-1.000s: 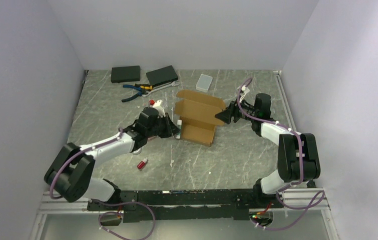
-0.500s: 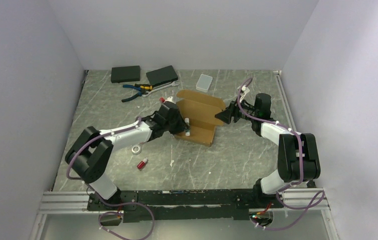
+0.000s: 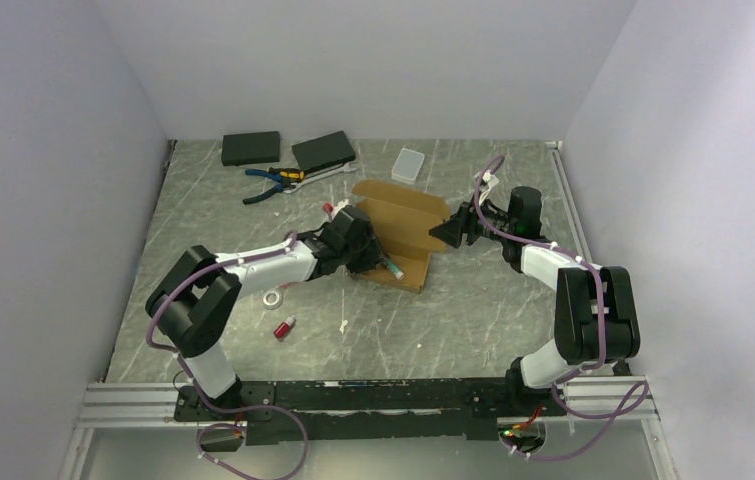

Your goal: Fold the paper box

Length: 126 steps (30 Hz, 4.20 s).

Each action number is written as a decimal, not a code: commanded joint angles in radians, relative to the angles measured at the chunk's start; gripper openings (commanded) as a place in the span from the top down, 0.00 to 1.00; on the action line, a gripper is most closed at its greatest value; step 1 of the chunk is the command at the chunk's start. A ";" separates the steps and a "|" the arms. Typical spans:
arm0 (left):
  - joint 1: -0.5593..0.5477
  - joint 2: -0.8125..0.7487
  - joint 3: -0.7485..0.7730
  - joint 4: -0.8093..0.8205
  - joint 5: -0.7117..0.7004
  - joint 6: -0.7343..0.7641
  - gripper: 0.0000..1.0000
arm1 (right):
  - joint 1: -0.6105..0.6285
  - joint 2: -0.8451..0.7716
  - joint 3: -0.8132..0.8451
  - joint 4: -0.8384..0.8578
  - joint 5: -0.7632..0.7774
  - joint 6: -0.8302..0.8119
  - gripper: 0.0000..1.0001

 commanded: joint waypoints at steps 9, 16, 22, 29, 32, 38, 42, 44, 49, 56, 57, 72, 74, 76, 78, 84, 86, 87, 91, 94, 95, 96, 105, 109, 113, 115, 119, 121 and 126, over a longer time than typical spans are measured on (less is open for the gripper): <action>-0.001 -0.231 -0.104 0.022 0.132 0.512 0.53 | -0.005 -0.014 0.033 0.038 -0.035 0.000 0.38; 0.013 -0.401 -0.203 -0.267 -0.199 0.542 0.46 | -0.005 -0.013 0.033 0.036 -0.035 -0.005 0.38; 0.082 -0.439 -0.222 -0.378 -0.330 0.625 0.40 | -0.005 -0.008 0.031 0.038 -0.038 -0.006 0.38; 0.279 -0.352 -0.211 -0.361 -0.143 0.759 0.39 | -0.006 -0.007 0.032 0.034 -0.035 -0.009 0.38; 0.304 -0.319 -0.194 -0.350 -0.118 0.812 0.39 | -0.005 -0.003 0.031 0.035 -0.036 -0.009 0.38; 0.353 -0.237 -0.149 -0.342 -0.080 0.858 0.38 | -0.005 -0.001 0.031 0.035 -0.037 -0.009 0.38; 0.398 -0.186 -0.127 -0.327 -0.005 0.859 0.38 | -0.005 0.000 0.031 0.035 -0.039 -0.009 0.38; 0.409 -0.166 -0.120 -0.325 0.008 0.861 0.42 | -0.005 0.001 0.031 0.036 -0.040 -0.007 0.38; 0.436 -0.126 -0.116 -0.305 0.051 0.856 0.50 | -0.005 0.003 0.032 0.037 -0.041 -0.007 0.38; 0.452 -0.106 -0.107 -0.306 0.097 0.837 0.50 | -0.005 0.001 0.032 0.037 -0.041 -0.007 0.38; 0.453 -0.105 -0.107 -0.307 0.104 0.830 0.50 | -0.005 0.000 0.032 0.037 -0.041 -0.007 0.38; 0.453 -0.044 -0.102 -0.332 0.108 0.762 0.48 | -0.005 0.002 0.032 0.038 -0.040 -0.006 0.38; 0.453 -0.029 -0.100 -0.336 0.088 0.742 0.47 | -0.005 0.002 0.032 0.038 -0.041 -0.007 0.38; 0.450 -0.011 -0.094 -0.347 0.064 0.726 0.46 | -0.005 0.003 0.031 0.038 -0.041 -0.006 0.38; 0.438 0.007 -0.087 -0.362 0.049 0.715 0.45 | -0.005 0.006 0.032 0.038 -0.041 -0.006 0.38; 0.397 0.006 -0.092 -0.349 0.013 0.713 0.45 | -0.005 0.006 0.032 0.037 -0.041 -0.008 0.38; 0.385 -0.010 -0.099 -0.336 0.012 0.720 0.45 | -0.005 0.007 0.032 0.037 -0.041 -0.008 0.38; 0.381 -0.021 -0.102 -0.328 0.016 0.727 0.44 | -0.005 0.006 0.032 0.037 -0.041 -0.008 0.38; 0.376 -0.071 -0.128 -0.301 0.026 0.753 0.43 | -0.005 0.008 0.032 0.037 -0.041 -0.007 0.38; 0.376 -0.099 -0.145 -0.274 0.030 0.760 0.39 | -0.005 0.007 0.032 0.037 -0.042 -0.006 0.38; 0.376 -0.102 -0.150 -0.267 0.032 0.761 0.38 | -0.005 0.006 0.032 0.037 -0.043 -0.006 0.38; 0.376 -0.099 -0.151 -0.265 0.033 0.762 0.38 | -0.005 0.005 0.032 0.037 -0.043 -0.006 0.38; 0.376 -0.021 -0.136 -0.263 -0.002 0.742 0.51 | -0.005 0.002 0.032 0.038 -0.044 -0.005 0.38; 0.375 -0.013 -0.142 -0.260 -0.011 0.732 0.60 | -0.006 0.003 0.032 0.038 -0.044 -0.004 0.38; 0.372 -0.026 -0.163 -0.248 -0.011 0.726 0.67 | -0.006 0.006 0.032 0.037 -0.044 -0.006 0.38; 0.366 -0.035 -0.174 -0.238 -0.007 0.725 0.67 | -0.005 0.008 0.032 0.038 -0.044 -0.006 0.38; 0.354 -0.037 -0.187 -0.229 0.011 0.723 0.57 | -0.006 0.008 0.032 0.038 -0.044 -0.005 0.38; 0.348 -0.032 -0.188 -0.230 0.005 0.721 0.56 | -0.006 0.008 0.032 0.038 -0.044 -0.006 0.38; 0.335 -0.009 -0.186 -0.233 -0.028 0.707 0.64 | -0.006 0.008 0.032 0.038 -0.044 -0.005 0.38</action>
